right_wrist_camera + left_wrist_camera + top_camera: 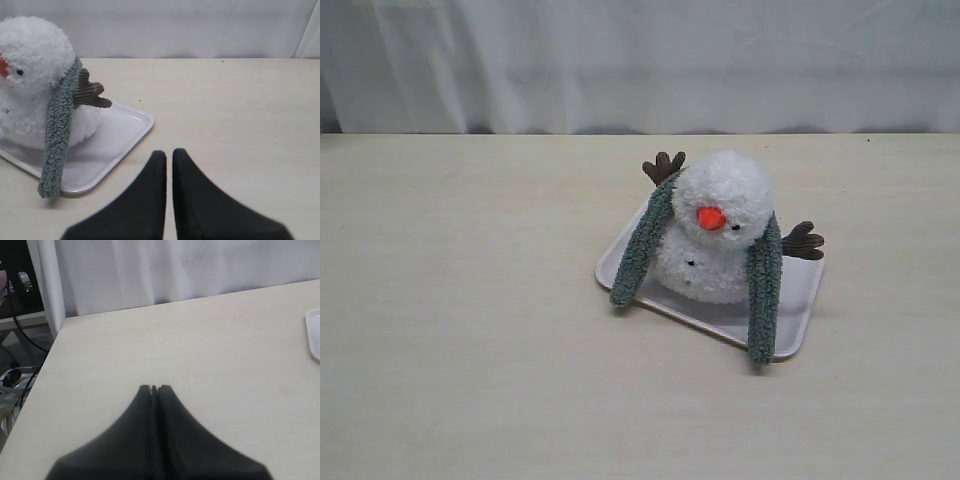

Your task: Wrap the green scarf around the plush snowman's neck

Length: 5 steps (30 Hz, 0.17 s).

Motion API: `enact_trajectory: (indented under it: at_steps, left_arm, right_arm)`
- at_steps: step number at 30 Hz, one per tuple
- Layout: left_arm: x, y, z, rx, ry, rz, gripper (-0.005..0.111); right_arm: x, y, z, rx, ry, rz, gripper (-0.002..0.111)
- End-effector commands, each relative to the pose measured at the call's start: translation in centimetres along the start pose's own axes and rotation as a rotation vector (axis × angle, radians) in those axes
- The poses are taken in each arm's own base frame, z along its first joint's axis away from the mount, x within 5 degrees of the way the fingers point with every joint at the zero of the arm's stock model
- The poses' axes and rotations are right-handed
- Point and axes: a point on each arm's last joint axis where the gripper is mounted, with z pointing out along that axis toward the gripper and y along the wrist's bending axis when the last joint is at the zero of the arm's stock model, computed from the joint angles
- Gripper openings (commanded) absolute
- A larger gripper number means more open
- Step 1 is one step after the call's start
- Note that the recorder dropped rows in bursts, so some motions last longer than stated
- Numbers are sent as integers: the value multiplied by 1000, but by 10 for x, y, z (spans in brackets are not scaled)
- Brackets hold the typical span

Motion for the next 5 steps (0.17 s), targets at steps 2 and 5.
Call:
enact_trajectory:
  at_steps: [2,5]
  left_arm:
    - [0,0,0,0,-11,-3,0]
    - [0,0,0,0,-11,-3,0]
  right_arm:
    - [1,0,0,7,-1,1,4]
    - [1,0,0,7,-1,1,4]
